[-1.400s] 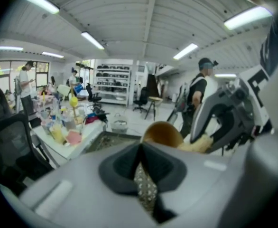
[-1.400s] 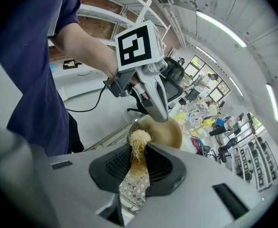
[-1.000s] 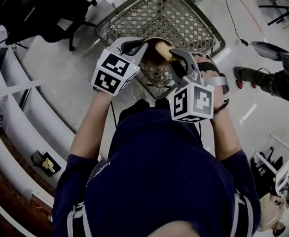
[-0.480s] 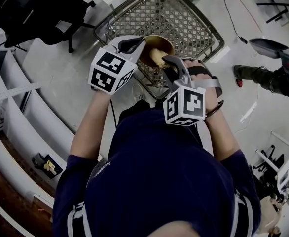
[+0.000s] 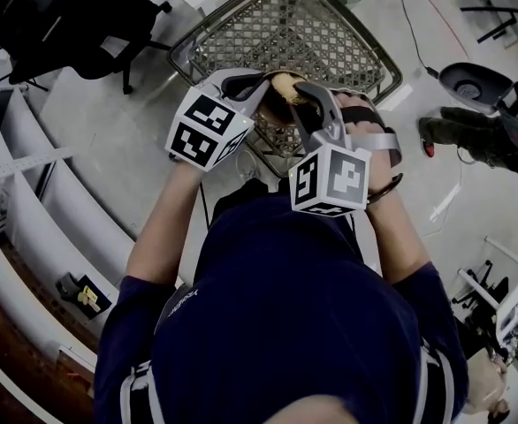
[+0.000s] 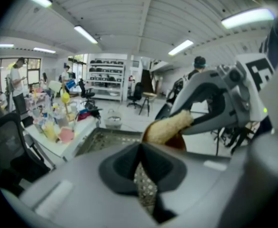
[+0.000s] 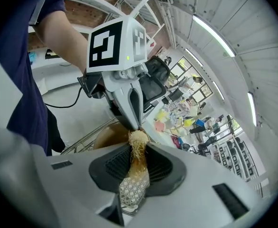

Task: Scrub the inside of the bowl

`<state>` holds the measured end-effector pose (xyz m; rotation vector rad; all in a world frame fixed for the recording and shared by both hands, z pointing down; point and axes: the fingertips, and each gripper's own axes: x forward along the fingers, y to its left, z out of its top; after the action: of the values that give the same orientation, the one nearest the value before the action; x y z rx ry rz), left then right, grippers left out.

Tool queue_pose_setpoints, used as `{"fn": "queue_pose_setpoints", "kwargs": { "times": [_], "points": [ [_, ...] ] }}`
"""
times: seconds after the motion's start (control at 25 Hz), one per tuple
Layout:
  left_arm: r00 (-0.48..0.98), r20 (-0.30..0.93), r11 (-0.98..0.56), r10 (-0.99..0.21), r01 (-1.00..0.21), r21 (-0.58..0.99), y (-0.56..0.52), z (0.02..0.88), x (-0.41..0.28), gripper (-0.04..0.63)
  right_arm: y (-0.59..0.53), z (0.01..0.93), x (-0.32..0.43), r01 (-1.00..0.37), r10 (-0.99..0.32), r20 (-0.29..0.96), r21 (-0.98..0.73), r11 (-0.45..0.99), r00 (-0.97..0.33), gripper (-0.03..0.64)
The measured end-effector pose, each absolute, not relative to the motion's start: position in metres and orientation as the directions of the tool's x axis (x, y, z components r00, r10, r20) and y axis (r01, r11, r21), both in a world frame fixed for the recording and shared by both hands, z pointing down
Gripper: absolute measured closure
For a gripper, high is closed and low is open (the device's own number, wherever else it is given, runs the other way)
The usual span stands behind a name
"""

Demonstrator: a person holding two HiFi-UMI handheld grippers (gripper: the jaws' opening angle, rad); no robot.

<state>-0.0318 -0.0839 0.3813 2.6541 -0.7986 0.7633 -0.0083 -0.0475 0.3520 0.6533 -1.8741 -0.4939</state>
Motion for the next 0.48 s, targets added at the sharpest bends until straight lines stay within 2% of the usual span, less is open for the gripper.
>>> {"fn": "queue_pose_setpoints", "kwargs": {
  "times": [0.48],
  "points": [
    [0.668,0.592,-0.793,-0.451,-0.604,0.077,-0.092,0.39,-0.041,0.584,-0.046,0.367,0.002,-0.246,-0.602,0.746,0.55,0.798,-0.284,0.548]
  ]
}}
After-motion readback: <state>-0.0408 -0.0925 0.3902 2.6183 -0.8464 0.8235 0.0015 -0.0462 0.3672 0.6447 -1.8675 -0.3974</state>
